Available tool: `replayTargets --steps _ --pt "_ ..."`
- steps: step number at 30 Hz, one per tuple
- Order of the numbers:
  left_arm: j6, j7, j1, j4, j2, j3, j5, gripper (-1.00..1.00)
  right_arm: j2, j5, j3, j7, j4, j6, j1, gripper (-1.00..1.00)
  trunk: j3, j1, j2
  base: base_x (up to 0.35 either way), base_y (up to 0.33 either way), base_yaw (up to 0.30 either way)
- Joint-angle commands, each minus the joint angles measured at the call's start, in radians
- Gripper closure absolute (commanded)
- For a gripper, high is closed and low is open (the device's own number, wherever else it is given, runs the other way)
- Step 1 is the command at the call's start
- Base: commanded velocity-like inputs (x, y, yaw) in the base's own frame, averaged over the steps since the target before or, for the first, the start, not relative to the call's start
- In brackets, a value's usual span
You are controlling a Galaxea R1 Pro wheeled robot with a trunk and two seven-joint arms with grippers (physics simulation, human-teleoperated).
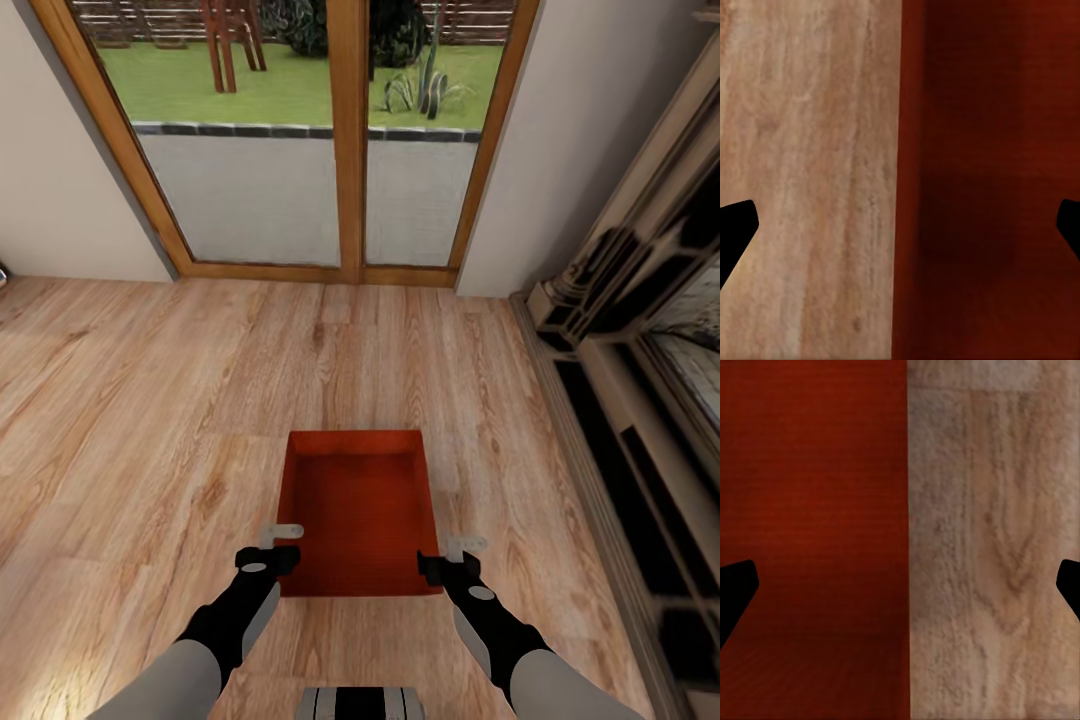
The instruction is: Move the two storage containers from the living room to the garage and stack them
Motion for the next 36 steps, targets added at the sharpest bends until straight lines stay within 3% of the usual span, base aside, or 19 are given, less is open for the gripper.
replayTargets --steps 1,36 --pt "0.006 0.008 0.0 -0.002 0.001 -0.008 0.006 -1.0 0.0 -0.003 0.006 -0.006 0.001 -0.002 -0.001 -1.0 -0.004 0.004 -0.007 0.0 0.0 0.0" --pt "0.003 0.008 0.0 0.004 0.001 -0.007 0.008 -1.0 0.0 -0.001 0.008 -0.006 -0.004 -0.005 -0.001 -1.0 -0.004 0.004 -0.007 0.035 0.0 0.0"
